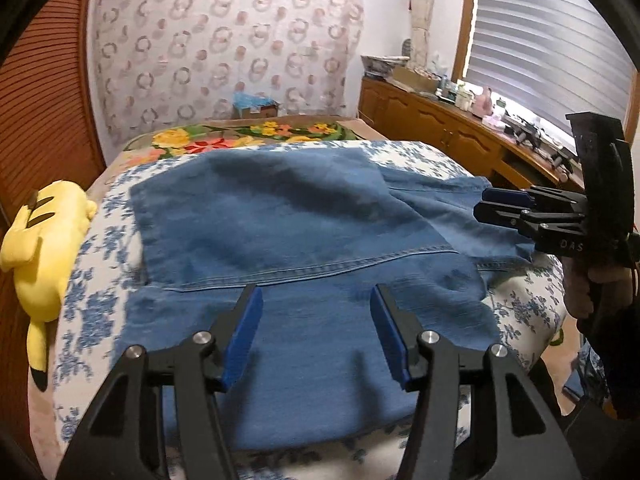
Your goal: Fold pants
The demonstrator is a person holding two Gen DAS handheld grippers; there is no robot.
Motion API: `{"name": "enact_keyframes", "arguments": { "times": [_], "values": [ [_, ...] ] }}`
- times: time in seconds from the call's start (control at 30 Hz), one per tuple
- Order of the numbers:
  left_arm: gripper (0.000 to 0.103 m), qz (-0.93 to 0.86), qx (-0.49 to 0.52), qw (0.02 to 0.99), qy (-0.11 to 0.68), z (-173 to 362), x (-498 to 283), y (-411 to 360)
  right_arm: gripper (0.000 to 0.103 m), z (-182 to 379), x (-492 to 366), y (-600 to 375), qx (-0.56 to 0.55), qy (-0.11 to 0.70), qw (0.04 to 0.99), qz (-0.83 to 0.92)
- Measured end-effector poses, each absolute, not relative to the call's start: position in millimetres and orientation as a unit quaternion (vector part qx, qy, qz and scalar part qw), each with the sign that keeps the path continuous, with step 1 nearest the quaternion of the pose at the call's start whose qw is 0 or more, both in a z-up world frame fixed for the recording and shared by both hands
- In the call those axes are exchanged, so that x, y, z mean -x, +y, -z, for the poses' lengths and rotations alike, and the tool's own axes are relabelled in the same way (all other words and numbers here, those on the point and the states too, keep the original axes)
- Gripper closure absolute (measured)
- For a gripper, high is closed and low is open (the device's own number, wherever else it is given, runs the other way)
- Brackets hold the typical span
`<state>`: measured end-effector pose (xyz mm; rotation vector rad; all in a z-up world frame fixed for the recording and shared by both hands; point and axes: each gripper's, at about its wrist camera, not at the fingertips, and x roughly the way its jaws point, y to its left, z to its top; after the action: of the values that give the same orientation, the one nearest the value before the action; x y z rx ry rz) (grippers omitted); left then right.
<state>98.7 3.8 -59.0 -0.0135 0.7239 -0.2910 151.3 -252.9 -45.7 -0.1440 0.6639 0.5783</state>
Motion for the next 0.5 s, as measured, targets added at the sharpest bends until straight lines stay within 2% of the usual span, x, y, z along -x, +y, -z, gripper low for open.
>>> {"name": "enact_keyframes", "arguments": {
  "times": [0.5],
  "values": [
    [0.048,0.166,-0.015,0.915,0.368,62.4,-109.4,-46.1,0.053,58.3,-123.3,-335.1,0.020,0.327,0.922,-0.205]
  ]
}}
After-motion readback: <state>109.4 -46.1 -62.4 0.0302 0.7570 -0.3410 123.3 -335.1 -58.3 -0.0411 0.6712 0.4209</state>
